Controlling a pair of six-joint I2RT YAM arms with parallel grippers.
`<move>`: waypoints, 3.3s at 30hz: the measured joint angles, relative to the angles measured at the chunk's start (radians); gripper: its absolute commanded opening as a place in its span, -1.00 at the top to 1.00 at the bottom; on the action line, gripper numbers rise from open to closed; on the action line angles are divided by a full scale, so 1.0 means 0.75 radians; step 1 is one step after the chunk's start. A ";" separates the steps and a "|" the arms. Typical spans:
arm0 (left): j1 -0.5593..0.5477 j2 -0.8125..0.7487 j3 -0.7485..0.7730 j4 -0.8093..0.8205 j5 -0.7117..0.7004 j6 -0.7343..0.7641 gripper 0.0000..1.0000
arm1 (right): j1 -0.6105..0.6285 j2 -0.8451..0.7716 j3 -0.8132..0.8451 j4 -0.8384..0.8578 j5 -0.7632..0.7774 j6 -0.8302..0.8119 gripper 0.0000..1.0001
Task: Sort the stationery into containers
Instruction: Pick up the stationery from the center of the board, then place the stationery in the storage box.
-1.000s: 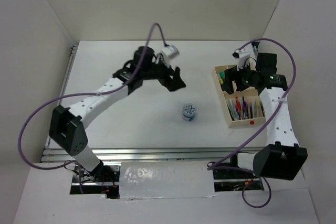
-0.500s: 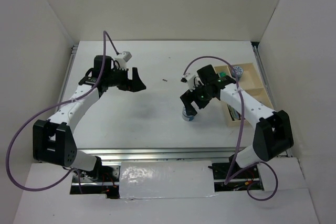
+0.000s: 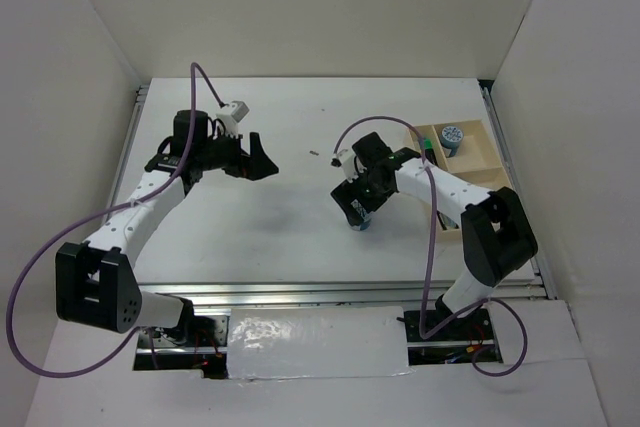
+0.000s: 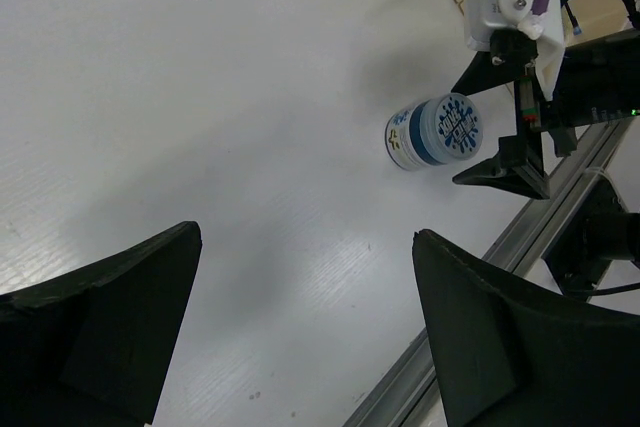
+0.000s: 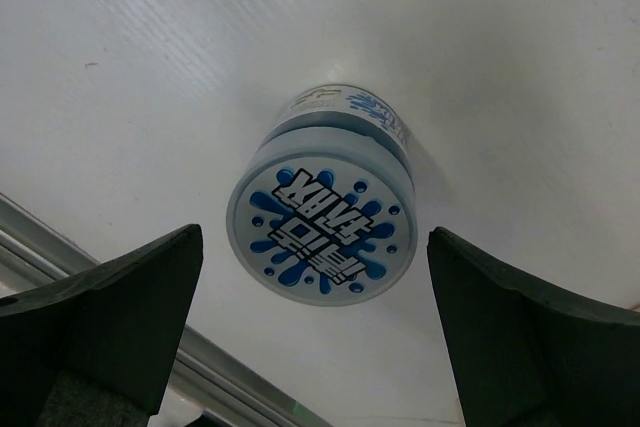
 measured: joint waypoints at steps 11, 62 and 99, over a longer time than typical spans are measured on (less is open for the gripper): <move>0.010 0.000 0.000 0.018 0.001 0.000 -0.99 | 0.002 0.019 0.001 0.041 0.034 0.010 -0.56; -0.058 0.019 -0.009 0.084 -0.007 -0.033 -0.98 | -1.134 0.379 0.843 -0.171 0.085 -0.207 0.45; -0.037 0.050 -0.009 0.083 -0.016 -0.034 -0.99 | -1.121 0.712 1.001 -0.182 0.114 -0.100 -0.61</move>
